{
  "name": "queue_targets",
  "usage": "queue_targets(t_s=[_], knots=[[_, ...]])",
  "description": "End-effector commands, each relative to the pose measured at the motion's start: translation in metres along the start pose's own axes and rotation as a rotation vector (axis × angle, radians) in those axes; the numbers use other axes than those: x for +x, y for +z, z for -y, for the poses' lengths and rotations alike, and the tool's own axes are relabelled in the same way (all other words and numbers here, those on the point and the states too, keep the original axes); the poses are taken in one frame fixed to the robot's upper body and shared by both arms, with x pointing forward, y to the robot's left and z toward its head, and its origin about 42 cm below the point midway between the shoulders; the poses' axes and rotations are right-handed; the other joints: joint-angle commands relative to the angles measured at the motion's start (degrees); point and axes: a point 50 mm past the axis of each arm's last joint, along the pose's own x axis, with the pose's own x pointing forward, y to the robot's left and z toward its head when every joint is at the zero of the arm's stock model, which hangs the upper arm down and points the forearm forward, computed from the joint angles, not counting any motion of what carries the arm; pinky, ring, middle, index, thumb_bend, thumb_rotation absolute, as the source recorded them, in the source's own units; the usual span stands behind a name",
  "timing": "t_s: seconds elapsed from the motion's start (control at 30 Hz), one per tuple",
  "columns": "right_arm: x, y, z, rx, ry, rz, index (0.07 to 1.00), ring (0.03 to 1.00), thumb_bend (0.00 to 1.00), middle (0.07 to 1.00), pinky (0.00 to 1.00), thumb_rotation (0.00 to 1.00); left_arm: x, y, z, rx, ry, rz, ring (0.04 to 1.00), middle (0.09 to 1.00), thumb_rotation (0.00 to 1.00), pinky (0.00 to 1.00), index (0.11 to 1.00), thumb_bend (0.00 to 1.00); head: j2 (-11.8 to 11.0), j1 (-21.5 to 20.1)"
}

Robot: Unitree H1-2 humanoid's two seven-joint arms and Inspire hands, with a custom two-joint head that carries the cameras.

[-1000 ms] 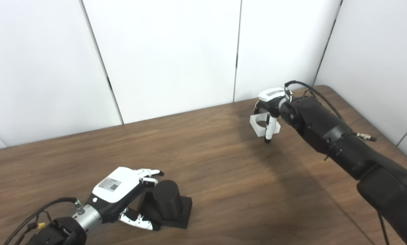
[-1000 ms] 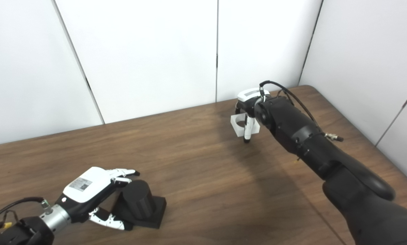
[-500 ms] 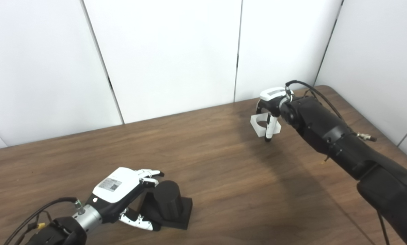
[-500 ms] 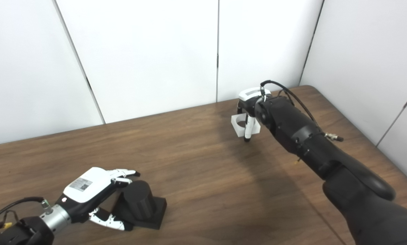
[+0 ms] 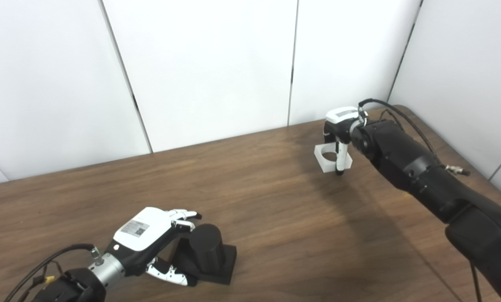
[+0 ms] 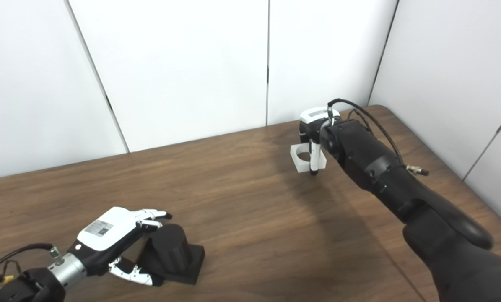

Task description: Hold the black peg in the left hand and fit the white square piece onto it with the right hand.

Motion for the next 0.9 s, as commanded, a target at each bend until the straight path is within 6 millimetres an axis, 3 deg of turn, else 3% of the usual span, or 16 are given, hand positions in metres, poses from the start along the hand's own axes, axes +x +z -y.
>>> queue_targets(t_s=[0.0,0.33,0.5,0.67,0.87], knots=[[0.001,-0.017,-0.003,-0.025,0.028,-0.029,0.488,0.81,0.52,0.73,0.72,0.14,-0.022,-0.004,0.04,0.012,-0.213,-0.026,0.868,0.876,0.06,0.75,0.491,0.52,0.1,0.0],[-0.004,-0.017,0.004,-0.011,-0.03,0.018,0.491,0.844,0.52,0.771,0.79,0.15,-0.021,-0.005,0.039,0.013,-0.208,-0.03,0.876,0.874,0.06,0.75,0.491,0.52,0.3,1.0],[-0.013,-0.015,0.008,0.061,-0.061,0.07,0.487,0.835,0.52,0.776,0.78,0.14,-0.018,-0.004,0.038,0.016,-0.207,-0.034,0.878,0.874,0.06,0.75,0.491,0.52,1.2,3.4],[-0.029,-0.006,0.01,0.101,-0.097,0.164,0.478,0.79,0.52,0.745,0.71,0.13,-0.012,-0.003,0.037,0.02,-0.221,-0.037,0.888,0.883,0.07,0.77,0.492,0.52,3.3,7.6],[-0.048,0.006,0.022,0.098,-0.139,0.252,0.481,0.818,0.52,0.766,0.73,0.13,-0.004,0.001,0.034,0.016,-0.223,-0.045,0.899,0.891,0.07,0.77,0.492,0.52,4.8,13.2]])
